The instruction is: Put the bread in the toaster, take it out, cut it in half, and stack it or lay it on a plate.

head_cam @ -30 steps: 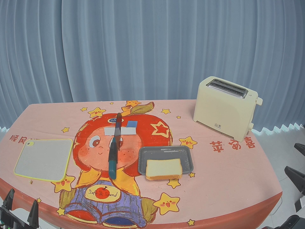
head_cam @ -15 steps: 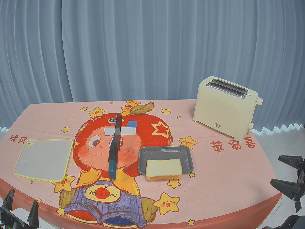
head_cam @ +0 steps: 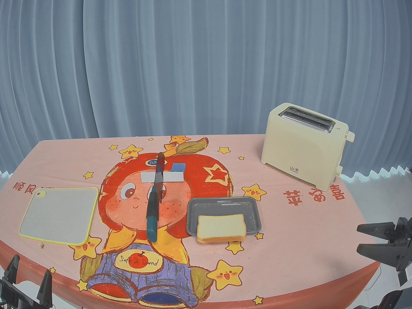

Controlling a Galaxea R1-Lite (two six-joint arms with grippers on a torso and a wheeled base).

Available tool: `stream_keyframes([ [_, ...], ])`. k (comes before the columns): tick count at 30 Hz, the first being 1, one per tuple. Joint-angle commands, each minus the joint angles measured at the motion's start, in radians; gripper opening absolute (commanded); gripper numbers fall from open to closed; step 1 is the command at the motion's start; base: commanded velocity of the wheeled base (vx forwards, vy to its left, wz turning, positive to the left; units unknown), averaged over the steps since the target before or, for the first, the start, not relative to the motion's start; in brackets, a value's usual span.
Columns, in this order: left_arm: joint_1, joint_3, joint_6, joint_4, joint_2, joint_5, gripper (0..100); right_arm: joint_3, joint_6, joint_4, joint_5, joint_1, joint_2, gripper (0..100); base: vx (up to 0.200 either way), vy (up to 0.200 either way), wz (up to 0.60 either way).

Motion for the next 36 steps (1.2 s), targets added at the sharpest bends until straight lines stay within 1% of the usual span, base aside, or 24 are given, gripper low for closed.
stream_keyframes([
  [1,0.000,0.018,0.000,0.000,0.002,0.001,100,-0.006,0.071,-0.041,-0.009,0.063,0.082,100,0.000,0.000,0.00],
  [2,0.000,0.018,0.000,0.000,0.002,0.001,100,-0.006,0.092,-0.050,-0.014,0.071,0.093,100,0.000,0.000,0.00],
  [3,0.000,0.018,-0.002,0.000,0.002,0.001,100,-0.006,0.098,-0.053,-0.015,0.074,0.096,100,0.000,0.000,0.00],
  [4,0.000,0.018,0.000,0.000,0.002,0.001,100,-0.007,0.127,-0.070,-0.029,0.089,0.119,100,0.000,0.000,0.00],
  [5,0.000,0.018,0.000,0.000,0.002,0.001,100,-0.006,0.134,-0.075,-0.032,0.092,0.124,100,0.000,0.000,0.00],
  [6,0.000,0.018,0.000,0.000,0.002,0.001,100,-0.006,0.160,-0.102,-0.054,0.115,0.153,100,0.000,0.000,0.00],
  [9,0.000,0.018,0.000,0.000,0.002,0.001,100,-0.004,0.200,-0.141,-0.083,0.135,0.182,100,0.000,0.000,0.00],
  [11,0.000,0.018,0.000,0.000,0.002,0.001,100,-0.007,0.241,-0.157,-0.086,0.141,0.194,100,0.000,0.000,0.00],
  [17,0.000,0.018,0.000,0.000,0.002,0.001,100,-0.018,0.394,-0.188,-0.085,0.167,0.242,100,0.000,0.000,0.00],
  [18,0.000,0.018,0.000,0.000,0.002,0.001,100,-0.018,0.414,-0.187,-0.085,0.180,0.246,100,0.000,0.000,0.00],
  [21,0.000,0.018,0.000,0.000,0.002,0.001,100,-0.016,0.451,-0.188,-0.085,0.203,0.256,100,0.000,0.000,0.00],
  [23,0.000,0.018,0.000,0.000,0.002,0.001,100,-0.016,0.470,-0.188,-0.080,0.204,0.262,100,0.000,0.000,0.00],
  [24,0.000,0.018,0.000,0.000,0.002,0.001,100,-0.018,0.508,-0.188,-0.075,0.207,0.271,100,0.000,0.000,0.00],
  [25,0.000,0.018,0.000,0.000,0.002,0.001,100,-0.018,0.532,-0.188,-0.075,0.216,0.275,100,0.000,0.000,0.00],
  [26,0.000,0.018,0.000,0.000,0.002,0.001,100,-0.016,0.588,-0.188,-0.063,0.244,0.285,100,0.000,0.000,0.00],
  [27,0.000,0.018,0.000,0.000,0.002,0.001,100,-0.016,0.595,-0.188,-0.060,0.247,0.286,100,0.000,0.000,0.00],
  [28,0.000,0.018,0.000,0.000,0.002,0.001,100,-0.018,0.617,-0.188,-0.054,0.252,0.291,100,0.000,0.000,0.00],
  [29,0.000,0.018,-0.002,0.000,0.002,0.001,100,-0.019,0.657,-0.188,-0.040,0.258,0.297,100,0.000,0.000,0.00],
  [30,0.000,0.018,0.000,0.000,0.002,0.001,100,-0.027,0.712,-0.190,-0.019,0.262,0.303,100,0.000,0.000,0.00],
  [31,0.000,0.018,0.000,0.000,0.002,0.001,100,-0.030,0.726,-0.190,-0.014,0.264,0.305,100,0.000,0.000,0.00],
  [33,0.000,0.018,0.000,0.000,0.002,0.001,100,-0.053,0.776,-0.190,0.014,0.262,0.308,100,0.000,0.000,0.00],
  [35,0.000,0.018,0.000,0.000,0.002,0.001,100,-0.059,0.813,-0.190,0.034,0.261,0.312,100,0.000,0.000,0.00],
  [36,0.000,0.018,0.000,0.000,0.002,0.001,100,-0.056,0.822,-0.190,0.040,0.261,0.317,100,0.000,0.000,0.00],
])
